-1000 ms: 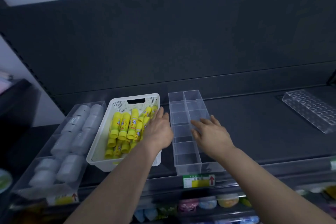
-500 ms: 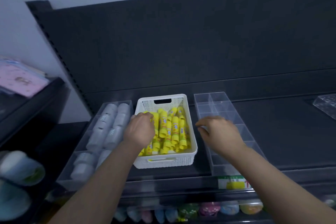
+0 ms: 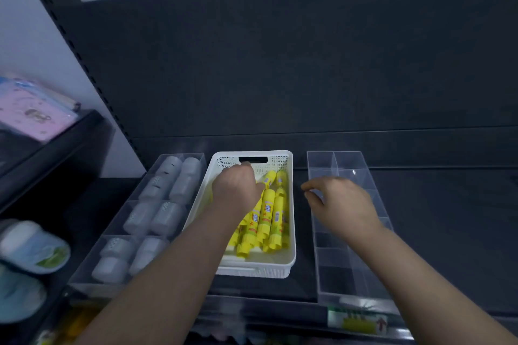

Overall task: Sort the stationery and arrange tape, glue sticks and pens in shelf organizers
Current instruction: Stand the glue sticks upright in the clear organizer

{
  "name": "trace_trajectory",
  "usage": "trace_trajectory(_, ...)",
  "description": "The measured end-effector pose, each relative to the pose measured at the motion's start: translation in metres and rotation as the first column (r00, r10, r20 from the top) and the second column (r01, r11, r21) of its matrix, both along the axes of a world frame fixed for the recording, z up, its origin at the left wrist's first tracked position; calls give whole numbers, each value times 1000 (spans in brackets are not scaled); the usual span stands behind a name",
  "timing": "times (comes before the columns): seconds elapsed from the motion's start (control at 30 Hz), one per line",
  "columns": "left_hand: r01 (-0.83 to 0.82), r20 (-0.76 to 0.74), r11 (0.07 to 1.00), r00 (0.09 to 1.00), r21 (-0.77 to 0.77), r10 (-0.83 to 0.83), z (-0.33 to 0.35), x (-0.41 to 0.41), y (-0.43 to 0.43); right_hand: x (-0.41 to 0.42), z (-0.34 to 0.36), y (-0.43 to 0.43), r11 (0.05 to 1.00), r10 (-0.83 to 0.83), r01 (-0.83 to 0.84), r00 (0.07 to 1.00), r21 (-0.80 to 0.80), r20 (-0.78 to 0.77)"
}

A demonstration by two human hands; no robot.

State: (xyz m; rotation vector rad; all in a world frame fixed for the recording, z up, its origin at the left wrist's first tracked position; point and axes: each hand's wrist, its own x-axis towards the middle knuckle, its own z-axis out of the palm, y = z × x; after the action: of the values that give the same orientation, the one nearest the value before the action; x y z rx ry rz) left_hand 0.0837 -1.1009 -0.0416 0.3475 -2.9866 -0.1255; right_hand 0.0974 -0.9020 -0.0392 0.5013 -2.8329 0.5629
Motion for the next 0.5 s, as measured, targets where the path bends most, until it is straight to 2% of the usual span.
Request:
trace_trajectory(0.07,0,19,1000,1000,-30,1,-3,-6,4,-8,0,-1,1000,18,-18,1000,-6,-1)
trace_trajectory(0.1,-1,16,1000,1000,2,1,-4,-7,4,-11,0,-3,1000,29,-29,1000,-1,0)
trace_trajectory(0.2,-65,-42,954,996,292,81,4,-6,-7,-17,1,-15,997,75,-76,997,21,26)
trace_trajectory(0.27,-65,-128,849,980,524,153,14,-2,-25,-20,3,-29,993,115,-116,992,25,44)
trace_trajectory(0.33,-34,-213,748,949,663,232,22,3,-50,-24,5,-48,990,135,-137,988,35,70)
trace_trajectory(0.43,-4,-283,744,924,668,259,28,9,-86,-29,3,-79,990,130,-137,982,45,137)
trace_trajectory(0.5,-9,-233,765,950,644,208,28,10,-97,-32,0,-100,989,119,-133,972,58,201)
